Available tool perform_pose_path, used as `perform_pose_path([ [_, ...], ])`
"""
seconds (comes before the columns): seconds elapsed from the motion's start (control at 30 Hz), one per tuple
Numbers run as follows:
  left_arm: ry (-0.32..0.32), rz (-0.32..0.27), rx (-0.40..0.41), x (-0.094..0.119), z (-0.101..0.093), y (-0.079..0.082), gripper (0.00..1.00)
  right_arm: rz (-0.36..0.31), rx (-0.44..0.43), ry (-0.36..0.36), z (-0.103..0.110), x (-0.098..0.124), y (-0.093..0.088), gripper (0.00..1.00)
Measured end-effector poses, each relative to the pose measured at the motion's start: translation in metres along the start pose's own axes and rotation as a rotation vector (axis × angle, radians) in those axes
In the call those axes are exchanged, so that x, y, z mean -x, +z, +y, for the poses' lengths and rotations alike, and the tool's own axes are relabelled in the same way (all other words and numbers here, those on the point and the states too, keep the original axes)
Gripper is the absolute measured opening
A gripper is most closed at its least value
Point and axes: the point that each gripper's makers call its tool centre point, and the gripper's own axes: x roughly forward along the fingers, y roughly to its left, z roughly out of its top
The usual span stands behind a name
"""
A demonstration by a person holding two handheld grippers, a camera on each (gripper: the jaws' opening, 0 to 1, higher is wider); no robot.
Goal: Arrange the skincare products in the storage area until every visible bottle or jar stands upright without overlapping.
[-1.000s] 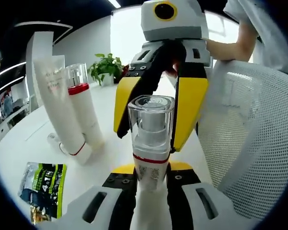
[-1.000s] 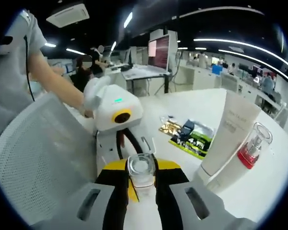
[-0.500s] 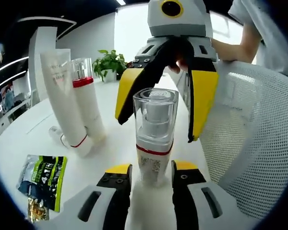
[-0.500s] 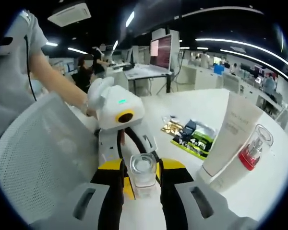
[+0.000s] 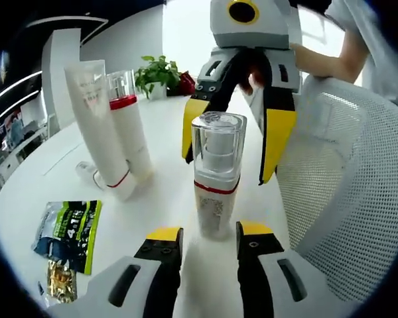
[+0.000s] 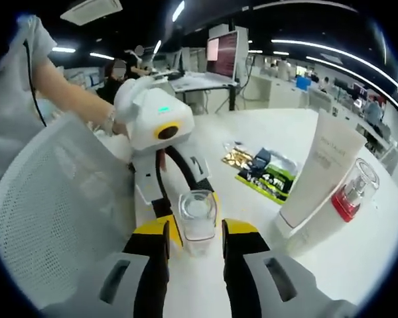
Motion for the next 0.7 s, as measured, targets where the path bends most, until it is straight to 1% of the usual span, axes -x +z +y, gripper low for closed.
perform_pose_path([
  [0.1, 0.006, 0.010, 0.005, 0.003, 0.002, -0.003, 0.29, 0.023, -0.005, -0.003, 0.000, 0.000, -0.005, 0.31],
  [0.17, 0.007, 0.019, 0.010, 0.003, 0.000, -0.004, 0.29, 0.038, -0.029, -0.003, 0.001, 0.000, -0.010, 0.30],
  [0.23, 0.009, 0.029, 0.004, 0.003, -0.001, -0.004, 0.29, 0.064, -0.033, -0.013, -0.002, -0.001, -0.017, 0.30],
  [0.3, 0.007, 0.037, -0.006, 0.004, -0.003, -0.003, 0.27, 0.088, -0.029, -0.016, -0.002, -0.002, -0.023, 0.29],
  [0.37, 0.006, 0.041, -0.010, 0.003, -0.005, 0.000, 0.26, 0.100, -0.049, -0.008, -0.001, -0.001, -0.027, 0.28],
  [0.47, 0.002, 0.048, -0.012, 0.002, -0.005, 0.003, 0.23, 0.114, -0.051, -0.028, -0.005, 0.003, -0.029, 0.25],
  [0.6, -0.013, 0.061, -0.019, 0.001, -0.009, 0.005, 0.21, 0.154, -0.058, -0.010, -0.002, 0.004, -0.035, 0.22],
  [0.7, -0.020, 0.078, -0.025, 0.002, -0.010, 0.003, 0.19, 0.183, -0.050, 0.032, 0.008, 0.000, -0.039, 0.18],
])
